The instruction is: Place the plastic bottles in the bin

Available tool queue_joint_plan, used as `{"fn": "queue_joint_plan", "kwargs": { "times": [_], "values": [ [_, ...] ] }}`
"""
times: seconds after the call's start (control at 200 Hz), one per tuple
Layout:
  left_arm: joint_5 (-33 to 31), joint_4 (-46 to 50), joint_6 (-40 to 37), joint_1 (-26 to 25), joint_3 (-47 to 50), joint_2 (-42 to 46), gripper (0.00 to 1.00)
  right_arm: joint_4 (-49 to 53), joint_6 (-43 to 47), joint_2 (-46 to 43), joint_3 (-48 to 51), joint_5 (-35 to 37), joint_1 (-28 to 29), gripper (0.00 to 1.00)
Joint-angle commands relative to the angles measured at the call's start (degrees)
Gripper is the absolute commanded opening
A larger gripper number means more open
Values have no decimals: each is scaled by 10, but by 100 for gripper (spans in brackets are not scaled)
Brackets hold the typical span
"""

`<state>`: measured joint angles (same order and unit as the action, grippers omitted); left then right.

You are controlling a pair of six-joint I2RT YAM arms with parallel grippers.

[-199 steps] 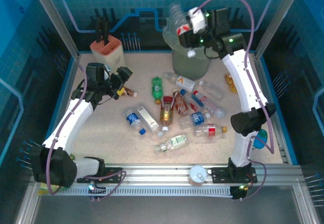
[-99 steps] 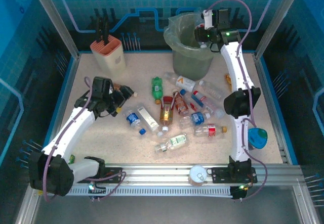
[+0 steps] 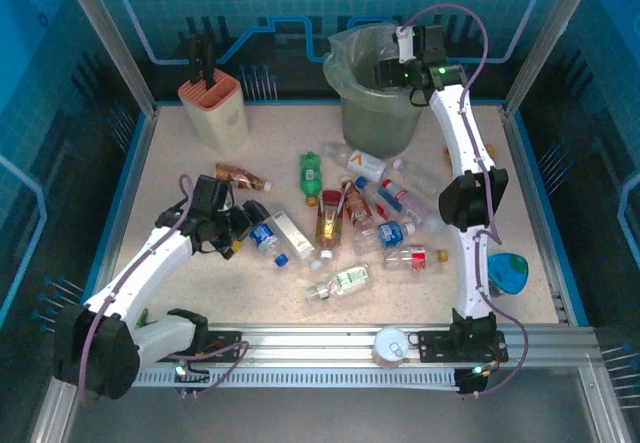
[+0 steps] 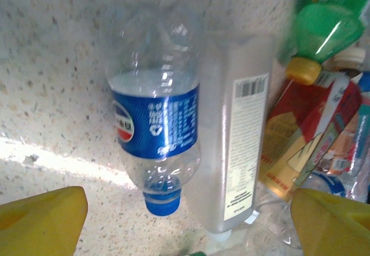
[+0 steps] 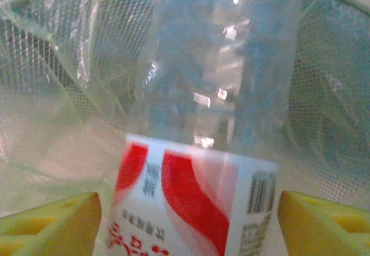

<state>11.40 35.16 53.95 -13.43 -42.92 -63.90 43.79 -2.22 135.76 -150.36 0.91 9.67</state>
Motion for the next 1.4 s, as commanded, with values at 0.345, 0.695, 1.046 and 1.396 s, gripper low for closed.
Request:
{"fn": "queue_joint_plan", "kwargs": {
  "times": [0.345,0.695,1.046,1.396],
  "values": [
    [17,-74,71,-68,59,-8,90,-2,-2,-88,-10,-15,1,100],
    [-26,-130,109,-85,99,-41,80,44,-43,-257,159,-77,21,100],
    [-30,-199,100,-85,98,-128,69,31,-71,-415,388,-162,52,100],
    [-49,-132,56,-86,57,-112,52,30,-99,-506,518,-181,59,100]
  ]
}}
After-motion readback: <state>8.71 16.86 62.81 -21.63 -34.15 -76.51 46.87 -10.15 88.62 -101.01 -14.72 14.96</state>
